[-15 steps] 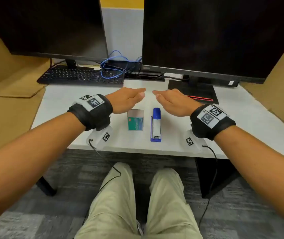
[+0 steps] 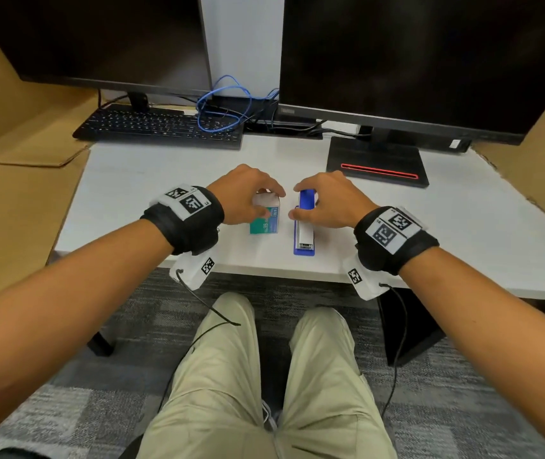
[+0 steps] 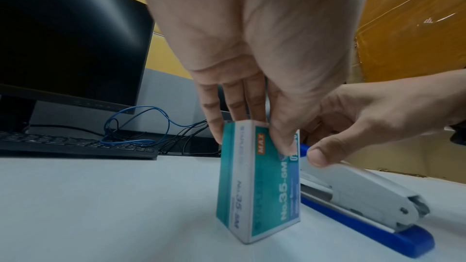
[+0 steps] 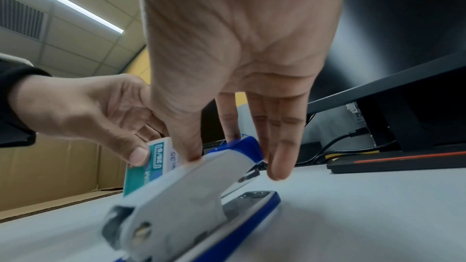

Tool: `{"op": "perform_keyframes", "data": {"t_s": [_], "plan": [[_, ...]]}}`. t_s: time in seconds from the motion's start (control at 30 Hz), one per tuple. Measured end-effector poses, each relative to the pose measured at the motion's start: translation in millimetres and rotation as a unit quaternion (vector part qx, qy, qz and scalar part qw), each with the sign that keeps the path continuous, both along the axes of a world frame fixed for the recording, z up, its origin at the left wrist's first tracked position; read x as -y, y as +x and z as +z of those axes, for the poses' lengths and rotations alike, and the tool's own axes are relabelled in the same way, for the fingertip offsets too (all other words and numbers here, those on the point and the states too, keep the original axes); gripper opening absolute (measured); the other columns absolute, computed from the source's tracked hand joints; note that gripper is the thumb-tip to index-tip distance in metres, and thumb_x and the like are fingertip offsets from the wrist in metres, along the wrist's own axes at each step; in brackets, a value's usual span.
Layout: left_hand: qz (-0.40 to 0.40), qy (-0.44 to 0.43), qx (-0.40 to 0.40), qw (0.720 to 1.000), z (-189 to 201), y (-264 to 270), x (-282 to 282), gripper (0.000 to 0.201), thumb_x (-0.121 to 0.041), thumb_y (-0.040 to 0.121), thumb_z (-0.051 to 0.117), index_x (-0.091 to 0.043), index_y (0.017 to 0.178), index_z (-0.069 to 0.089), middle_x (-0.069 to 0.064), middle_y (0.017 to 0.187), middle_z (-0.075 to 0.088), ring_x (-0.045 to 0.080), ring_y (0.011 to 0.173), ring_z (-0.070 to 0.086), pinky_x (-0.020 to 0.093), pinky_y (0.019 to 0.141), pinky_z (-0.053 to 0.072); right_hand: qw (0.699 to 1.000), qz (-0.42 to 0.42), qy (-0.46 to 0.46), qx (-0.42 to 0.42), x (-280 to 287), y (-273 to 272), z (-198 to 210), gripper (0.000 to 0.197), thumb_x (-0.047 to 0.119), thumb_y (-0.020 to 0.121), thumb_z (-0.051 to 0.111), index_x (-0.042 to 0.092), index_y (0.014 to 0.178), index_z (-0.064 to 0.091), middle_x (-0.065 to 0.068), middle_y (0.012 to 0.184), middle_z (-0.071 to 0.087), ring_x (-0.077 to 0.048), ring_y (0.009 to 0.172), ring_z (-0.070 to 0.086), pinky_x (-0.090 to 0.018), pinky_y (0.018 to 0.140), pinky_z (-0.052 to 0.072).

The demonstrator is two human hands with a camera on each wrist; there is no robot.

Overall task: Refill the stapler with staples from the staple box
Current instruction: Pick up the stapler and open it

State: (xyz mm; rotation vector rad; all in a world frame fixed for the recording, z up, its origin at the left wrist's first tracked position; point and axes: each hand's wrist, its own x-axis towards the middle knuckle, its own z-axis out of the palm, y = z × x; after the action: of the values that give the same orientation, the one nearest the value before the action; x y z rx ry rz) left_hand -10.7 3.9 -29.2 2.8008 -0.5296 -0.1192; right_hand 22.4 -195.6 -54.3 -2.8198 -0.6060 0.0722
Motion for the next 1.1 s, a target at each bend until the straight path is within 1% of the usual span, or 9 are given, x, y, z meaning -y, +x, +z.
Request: {"op": "perform_keyframes", "data": {"t_s": [0.13, 0.37, 0.43, 0.6, 0.83, 0.9, 1.0, 1.07, 1.1], "plan": [[0.003, -0.004, 0.006, 1.000, -2, 2, -3, 0.044, -0.015, 0.083, 0.070, -0.024, 0.126, 0.063, 0.002, 0.134, 0.061, 0.025, 0.123, 0.053, 0.041, 0.098, 0.051, 0.999, -0.003, 0.028, -0.020, 1, 3, -1, 0.062, 0.045, 0.083, 0.070, 0.022, 0.138, 0.054, 0.000, 0.140, 0.055, -0.023, 0.126, 0.045, -0.030, 0.093, 0.035], [0.003, -0.019, 0.011, 1.000, -6, 6, -6, 0.044, -0.012, 0.084, 0.068, -0.026, 0.125, 0.063, -0.001, 0.134, 0.061, 0.024, 0.123, 0.054, 0.040, 0.097, 0.052, 0.996, 0.052, 0.027, -0.069, 5, 6, 3, 0.067, 0.011, 0.081, 0.073, 0.023, 0.142, 0.048, -0.004, 0.134, 0.062, -0.024, 0.118, 0.057, -0.039, 0.103, 0.047], [0.001, -0.023, 0.011, 1.000, -7, 7, -7, 0.044, -0.013, 0.084, 0.068, -0.026, 0.125, 0.062, -0.002, 0.134, 0.061, 0.023, 0.123, 0.053, 0.041, 0.098, 0.052, 0.995, 0.067, 0.024, -0.065, 7, 6, 3, 0.063, 0.012, 0.082, 0.072, 0.021, 0.141, 0.051, -0.005, 0.130, 0.065, -0.022, 0.114, 0.060, -0.040, 0.104, 0.049], [-0.005, -0.028, 0.012, 1.000, -8, 8, -9, 0.044, -0.013, 0.084, 0.068, -0.027, 0.126, 0.062, -0.002, 0.135, 0.060, 0.022, 0.124, 0.053, 0.040, 0.101, 0.050, 0.995, 0.097, 0.020, -0.029, 8, 6, -1, 0.038, 0.028, 0.086, 0.069, 0.016, 0.122, 0.066, -0.005, 0.114, 0.071, -0.018, 0.095, 0.060, -0.038, 0.094, 0.054], [-0.017, -0.010, 0.016, 1.000, -7, 7, -13, 0.044, -0.011, 0.084, 0.067, -0.024, 0.126, 0.061, 0.000, 0.136, 0.059, 0.023, 0.125, 0.052, 0.042, 0.103, 0.048, 0.994, 0.107, 0.020, -0.020, 7, 8, 1, 0.038, 0.030, 0.086, 0.071, 0.015, 0.121, 0.068, -0.005, 0.111, 0.071, -0.017, 0.092, 0.059, -0.034, 0.091, 0.053], [-0.039, 0.008, 0.065, 0.997, -9, 3, -14, 0.044, -0.014, 0.082, 0.068, -0.021, 0.125, 0.062, 0.001, 0.137, 0.056, 0.022, 0.129, 0.048, 0.040, 0.106, 0.043, 0.994, 0.106, 0.026, -0.018, 7, 7, 1, 0.038, 0.029, 0.086, 0.071, 0.015, 0.120, 0.068, -0.005, 0.110, 0.072, -0.017, 0.091, 0.060, -0.032, 0.089, 0.052], [-0.104, 0.034, 0.177, 0.978, -15, -12, -6, 0.027, -0.024, 0.081, 0.065, -0.016, 0.107, 0.070, 0.002, 0.113, 0.067, 0.024, 0.110, 0.056, 0.039, 0.092, 0.044, 0.994, 0.103, 0.028, -0.016, 8, 7, 2, 0.036, 0.030, 0.085, 0.071, 0.017, 0.118, 0.069, -0.004, 0.107, 0.072, -0.019, 0.091, 0.061, -0.034, 0.088, 0.053], [-0.149, 0.049, 0.192, 0.969, -25, -24, 1, 0.020, -0.025, 0.085, 0.058, -0.015, 0.094, 0.072, 0.002, 0.095, 0.070, 0.025, 0.095, 0.060, 0.040, 0.082, 0.048, 0.994, 0.103, 0.030, -0.016, 8, 7, 2, 0.034, 0.028, 0.085, 0.072, 0.018, 0.117, 0.069, -0.003, 0.106, 0.072, -0.019, 0.090, 0.061, -0.034, 0.087, 0.053], [-0.162, 0.066, 0.172, 0.969, -30, -29, 4, 0.022, -0.024, 0.087, 0.054, -0.014, 0.095, 0.072, 0.003, 0.097, 0.070, 0.025, 0.095, 0.060, 0.041, 0.081, 0.050, 0.994, 0.103, 0.031, -0.017, 8, 7, 2, 0.033, 0.027, 0.085, 0.072, 0.017, 0.117, 0.069, -0.003, 0.106, 0.072, -0.018, 0.089, 0.061, -0.033, 0.087, 0.053]]}}
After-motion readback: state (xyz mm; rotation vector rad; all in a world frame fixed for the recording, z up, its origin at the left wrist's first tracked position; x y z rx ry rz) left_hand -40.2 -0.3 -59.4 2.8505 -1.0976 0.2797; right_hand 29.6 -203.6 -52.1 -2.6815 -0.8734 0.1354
